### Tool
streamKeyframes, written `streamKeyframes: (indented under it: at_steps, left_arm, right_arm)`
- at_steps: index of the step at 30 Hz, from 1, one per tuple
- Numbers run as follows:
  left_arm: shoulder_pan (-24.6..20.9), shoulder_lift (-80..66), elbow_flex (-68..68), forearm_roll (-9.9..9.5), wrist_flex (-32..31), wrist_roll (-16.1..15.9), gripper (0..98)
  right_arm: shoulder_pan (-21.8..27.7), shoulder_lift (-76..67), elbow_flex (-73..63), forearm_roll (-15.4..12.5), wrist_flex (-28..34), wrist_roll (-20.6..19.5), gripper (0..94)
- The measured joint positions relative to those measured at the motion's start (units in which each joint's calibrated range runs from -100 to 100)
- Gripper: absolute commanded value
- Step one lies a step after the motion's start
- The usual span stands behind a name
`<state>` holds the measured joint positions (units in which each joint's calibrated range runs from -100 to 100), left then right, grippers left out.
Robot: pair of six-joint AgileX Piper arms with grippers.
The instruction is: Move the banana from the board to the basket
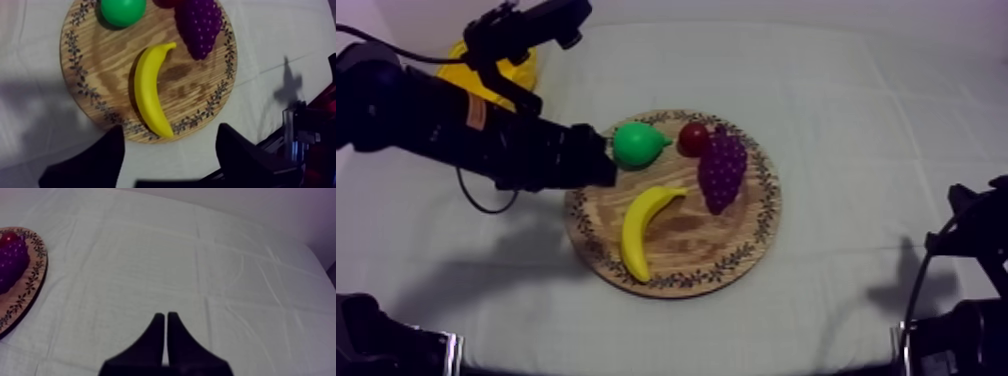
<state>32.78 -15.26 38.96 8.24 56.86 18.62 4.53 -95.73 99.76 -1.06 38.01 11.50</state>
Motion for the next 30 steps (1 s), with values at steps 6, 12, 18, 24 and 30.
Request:
streamKeyframes:
  at_steps: [6,12,18,24,30]
  left_arm:
    - [0.0,2.6,0.9,0.57,-0.5,-0.9,72.4]
    - [-0.3,7.6,1.8,2.16,-1.7,-2.9,72.2]
    - [0.0,14.8,-1.0,2.60,-1.2,-3.4,72.3]
    - [0.9,22.6,-6.9,1.53,1.5,-1.2,72.3]
    - [1.5,30.0,-13.6,0.46,6.0,2.1,71.9]
  right_arm:
    - [0.0,0.0,0.0,0.0,0.0,0.0,0.3]
    - [0.0,0.0,0.0,0.0,0.0,0.0,0.3]
    - [0.0,0.0,0.0,0.0,0.0,0.0,0.3]
    - [0.0,0.0,0.0,0.0,0.0,0.0,0.3]
    - [0.0,0.0,0.0,0.0,0.0,0.0,0.3]
